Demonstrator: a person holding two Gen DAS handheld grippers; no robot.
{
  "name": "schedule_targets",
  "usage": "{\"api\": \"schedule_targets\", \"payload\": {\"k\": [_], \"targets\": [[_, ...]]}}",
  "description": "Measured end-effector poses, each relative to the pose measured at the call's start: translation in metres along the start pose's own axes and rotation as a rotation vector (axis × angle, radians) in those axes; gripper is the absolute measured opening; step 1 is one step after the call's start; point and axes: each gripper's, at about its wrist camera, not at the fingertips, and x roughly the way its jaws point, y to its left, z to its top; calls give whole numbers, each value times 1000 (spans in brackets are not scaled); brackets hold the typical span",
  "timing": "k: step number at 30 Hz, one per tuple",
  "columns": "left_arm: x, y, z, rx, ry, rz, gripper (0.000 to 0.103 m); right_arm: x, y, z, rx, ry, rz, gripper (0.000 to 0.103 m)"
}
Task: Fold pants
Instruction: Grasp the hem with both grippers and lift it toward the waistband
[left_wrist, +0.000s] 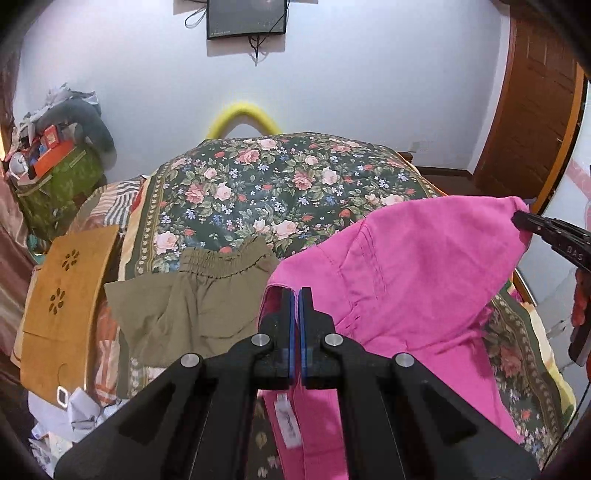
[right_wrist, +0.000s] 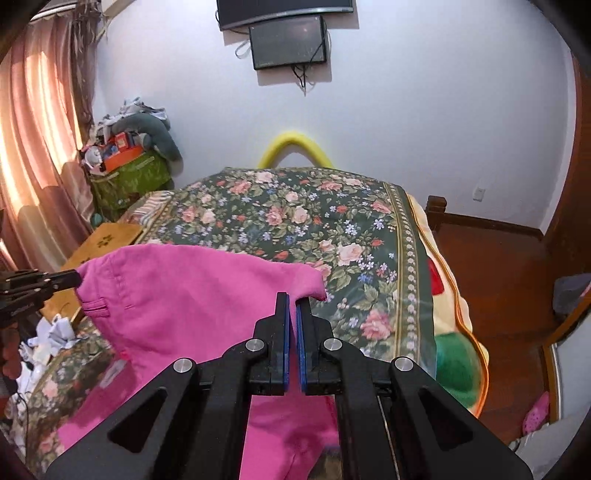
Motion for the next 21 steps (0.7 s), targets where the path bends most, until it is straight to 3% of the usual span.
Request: {"api": "schedule_targets", "payload": {"k": [7,21], "targets": [[-38,-3,-28,18,-17,25,2,-40,7,-24,30,-30,18,3],[-83,-10,-97,48,-14,20,0,-78,14,-95,75,18,36,3]]}}
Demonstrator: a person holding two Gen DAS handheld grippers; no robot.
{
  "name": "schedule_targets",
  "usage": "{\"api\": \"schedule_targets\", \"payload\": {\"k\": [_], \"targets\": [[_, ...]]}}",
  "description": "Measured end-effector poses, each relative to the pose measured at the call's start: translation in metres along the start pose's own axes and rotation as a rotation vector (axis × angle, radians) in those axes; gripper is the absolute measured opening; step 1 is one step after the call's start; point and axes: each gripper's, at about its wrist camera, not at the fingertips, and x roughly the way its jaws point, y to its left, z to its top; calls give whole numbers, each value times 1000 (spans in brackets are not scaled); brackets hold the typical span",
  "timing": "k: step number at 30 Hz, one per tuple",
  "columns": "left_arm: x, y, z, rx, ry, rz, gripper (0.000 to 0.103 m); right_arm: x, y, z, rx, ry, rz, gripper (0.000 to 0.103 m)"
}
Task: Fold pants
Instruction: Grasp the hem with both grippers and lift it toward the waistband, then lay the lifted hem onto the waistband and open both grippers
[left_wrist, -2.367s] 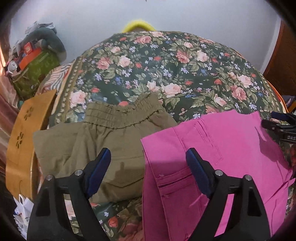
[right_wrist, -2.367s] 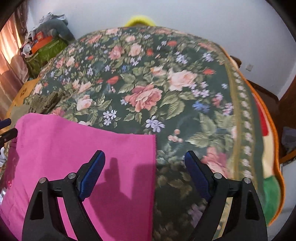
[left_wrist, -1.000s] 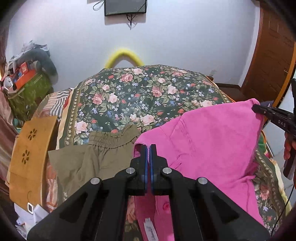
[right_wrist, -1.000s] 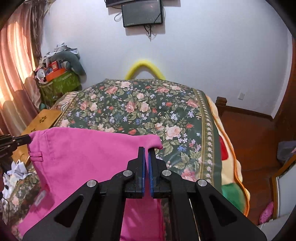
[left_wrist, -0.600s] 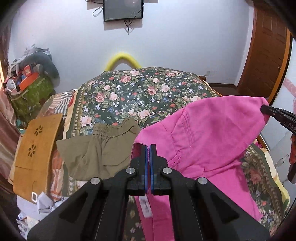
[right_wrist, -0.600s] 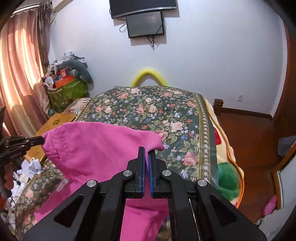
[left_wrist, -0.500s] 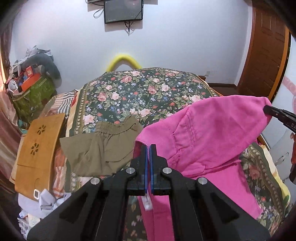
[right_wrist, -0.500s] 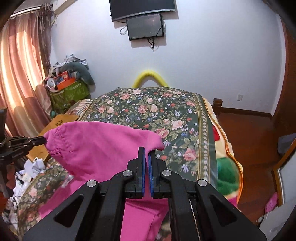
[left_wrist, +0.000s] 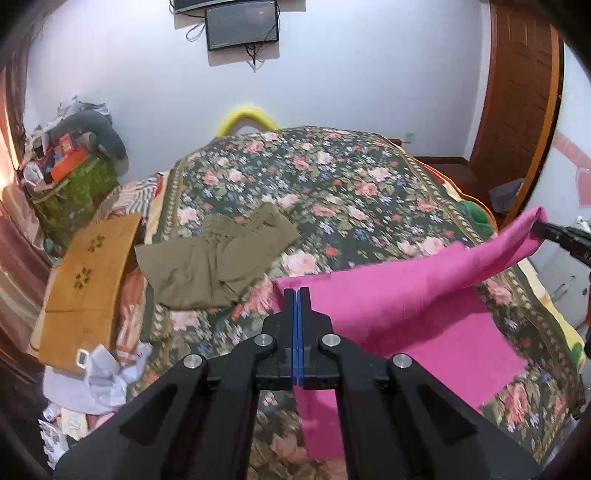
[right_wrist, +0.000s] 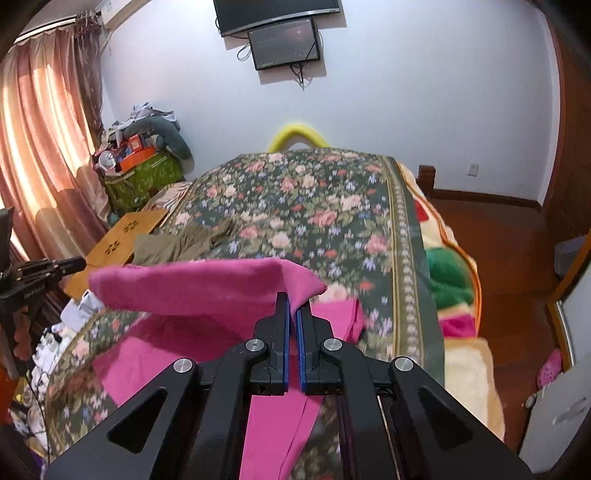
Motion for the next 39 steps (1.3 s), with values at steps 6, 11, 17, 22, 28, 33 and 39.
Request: {"api": "schedule_targets", "payload": {"k": [6,11,17,22,28,33,39], "targets": [[4,-7,-28,9,60,-3,0,-2,-2,-38,6,49,-7,3],[9,-10,-43,4,97,-26,1,1,-3,-67,-39,107,-50,4],[17,-16,-60,27,151,-33,5,0,-3,-96,-85,179,-74,5],[21,-20,-74,34,193,-46,26,-7,0,-114,-108,219,-94,23],[17,-34,-87,63,211,-41,58,-29,3,-119,-110,170,-116,50],[24,-43,-91,65,232,-69,66,-40,12,-107,-149,102,-129,65],[42,-43,-96,21,283,-139,45,-24,31,-101,-219,104,-108,71]]}}
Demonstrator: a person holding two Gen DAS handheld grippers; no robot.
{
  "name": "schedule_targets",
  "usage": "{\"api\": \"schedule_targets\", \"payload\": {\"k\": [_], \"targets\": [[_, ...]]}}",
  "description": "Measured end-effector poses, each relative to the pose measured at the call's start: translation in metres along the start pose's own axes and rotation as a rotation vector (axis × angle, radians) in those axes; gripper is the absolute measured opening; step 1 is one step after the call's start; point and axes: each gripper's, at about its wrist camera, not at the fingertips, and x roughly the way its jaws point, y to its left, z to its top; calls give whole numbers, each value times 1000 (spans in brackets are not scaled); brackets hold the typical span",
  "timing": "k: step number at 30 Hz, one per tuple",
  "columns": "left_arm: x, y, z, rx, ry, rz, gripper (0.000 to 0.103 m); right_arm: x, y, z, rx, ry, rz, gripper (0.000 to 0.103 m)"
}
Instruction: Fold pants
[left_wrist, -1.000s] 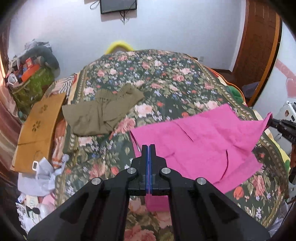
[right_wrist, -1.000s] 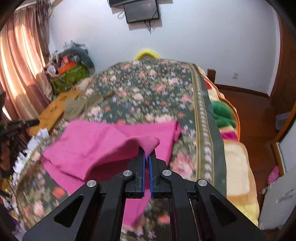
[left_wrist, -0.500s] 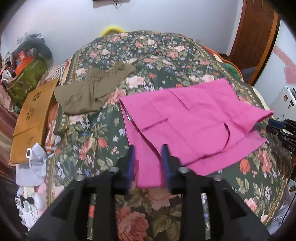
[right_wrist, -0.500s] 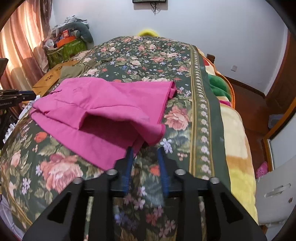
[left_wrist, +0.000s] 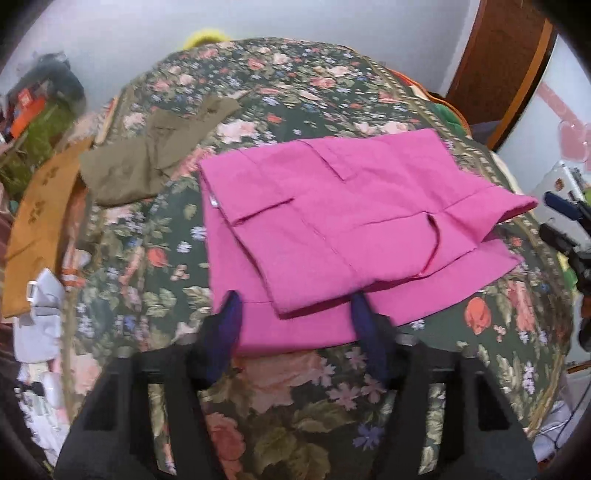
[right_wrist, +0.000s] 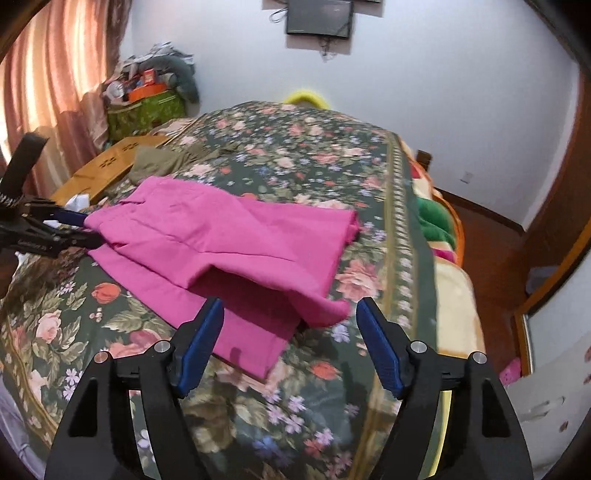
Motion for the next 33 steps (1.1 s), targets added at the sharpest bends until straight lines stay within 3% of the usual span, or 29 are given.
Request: {"api": "schedule_targets", "payload": {"k": [4,8,11,16,24,26,30,33], "targets": [[-2,-3,2,11,-24,24,13,9,10,2,-49,-3,-18,71],[-10,1,4,11,-57,35,9,13,7,5,-46,-5,-16,71],[-24,6,8,5,-120,98,8,16,1,8,-31,2,-20,71],[-43,22,15,-27,-174,113,8,20,-7,9,23,29,21,71],[-4,44,-13,-83,-17,102,9,23,11,4,33,55,90,71],[-5,47,-19,-94,-17,104,17,23,15,6,26,57,106,71],[-23,46,-17,-89,-44,114,23,21,25,12,14,51,130,71],[-36,40,-10,-58,-77,143,36,19,32,17,9,42,154,71]]}}
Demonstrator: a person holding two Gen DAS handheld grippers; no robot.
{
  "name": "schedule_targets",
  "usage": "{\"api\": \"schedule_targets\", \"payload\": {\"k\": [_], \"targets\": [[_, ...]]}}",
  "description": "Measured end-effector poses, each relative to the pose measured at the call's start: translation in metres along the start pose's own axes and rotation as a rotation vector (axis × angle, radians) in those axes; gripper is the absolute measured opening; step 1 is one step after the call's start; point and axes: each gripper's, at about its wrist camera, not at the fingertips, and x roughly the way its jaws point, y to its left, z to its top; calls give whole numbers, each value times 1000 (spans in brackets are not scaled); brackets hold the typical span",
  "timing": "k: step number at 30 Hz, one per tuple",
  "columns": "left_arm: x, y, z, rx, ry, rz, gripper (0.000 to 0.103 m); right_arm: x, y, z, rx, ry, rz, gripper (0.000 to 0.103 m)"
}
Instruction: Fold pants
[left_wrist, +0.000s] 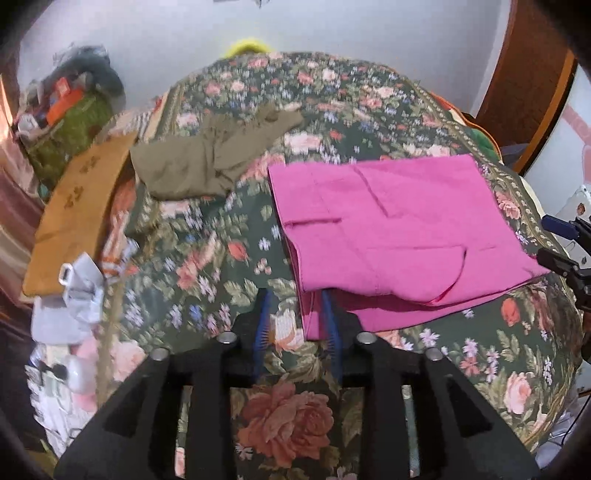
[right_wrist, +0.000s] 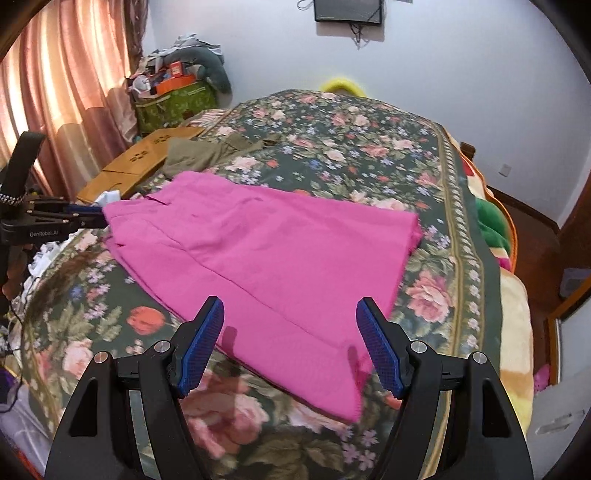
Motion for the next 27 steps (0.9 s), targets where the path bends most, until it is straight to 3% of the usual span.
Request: {"api": "schedule_targets", "payload": {"k": [2,8,14,21,23,27], "targets": [[-9,-6,4,30,-30,21,52,2,4,2,3,3,25,71],[-29,-27,20,48,-104,-21,70,14,12,6,63,35,105,71],[-3,-51,38,65,-61,-77,75,33,18,17,160,72,188,71],[51,-62,31,45,92,-112,78,65,20,9,193,182,208,71],[57,-62,25,68,81,-93,89,63,18,3,208,165,218,73],[56,-53,22,54,74,-104,89,59,10,0,228,168,227,73]]}}
